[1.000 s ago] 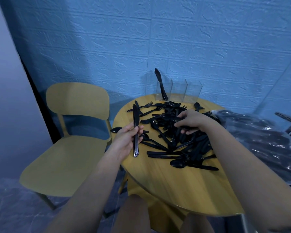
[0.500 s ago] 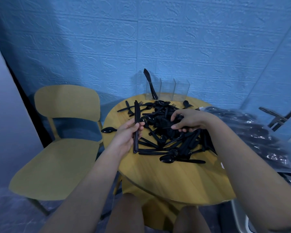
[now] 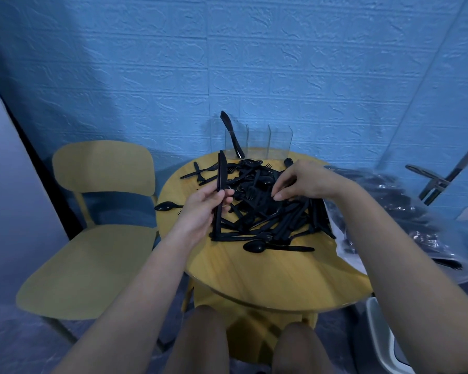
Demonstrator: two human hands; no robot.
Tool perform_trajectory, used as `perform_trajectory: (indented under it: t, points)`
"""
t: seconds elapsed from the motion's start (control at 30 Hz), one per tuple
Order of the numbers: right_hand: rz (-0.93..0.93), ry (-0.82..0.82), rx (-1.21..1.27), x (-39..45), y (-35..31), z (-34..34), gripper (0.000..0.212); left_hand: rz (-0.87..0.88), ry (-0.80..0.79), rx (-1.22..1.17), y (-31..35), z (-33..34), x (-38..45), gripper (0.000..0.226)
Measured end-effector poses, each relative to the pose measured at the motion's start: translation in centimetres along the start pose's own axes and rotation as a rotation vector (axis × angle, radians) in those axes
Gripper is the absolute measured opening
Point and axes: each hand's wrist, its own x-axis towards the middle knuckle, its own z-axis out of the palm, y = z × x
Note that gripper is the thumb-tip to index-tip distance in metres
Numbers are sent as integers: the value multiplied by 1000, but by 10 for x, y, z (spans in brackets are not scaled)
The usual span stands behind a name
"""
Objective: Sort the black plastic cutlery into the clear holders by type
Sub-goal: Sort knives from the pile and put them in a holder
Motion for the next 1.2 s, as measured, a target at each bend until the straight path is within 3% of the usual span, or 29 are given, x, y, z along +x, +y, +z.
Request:
perform_trajectory:
  t: [0.2, 0.37, 0.5, 0.6, 0.73, 1.0, 1.2]
  points:
    - [-162, -83, 45, -6, -10, 6, 13, -19, -133, 203, 0, 9, -10, 31]
    - [-209, 100, -28, 1, -17, 21, 22, -173, -294, 144, -2, 8, -17, 33]
    - [-203, 212, 55, 4, -20, 44, 39, -210, -341, 151, -7, 2, -20, 33]
    - [-167, 241, 106, 3, -18, 54, 46, -200, -229, 87, -12, -6, -19, 31]
    - [-112, 45, -312, 2, 0, 68, 6, -190, -49, 20, -19, -21, -18, 29]
    - [-154, -63, -693, 21, -1, 91, 22, -184, 41, -75, -19, -34, -20, 27]
    - [-168, -166, -646, 23, 1, 88, 18, -203, 72, -108, -24, -42, -20, 27]
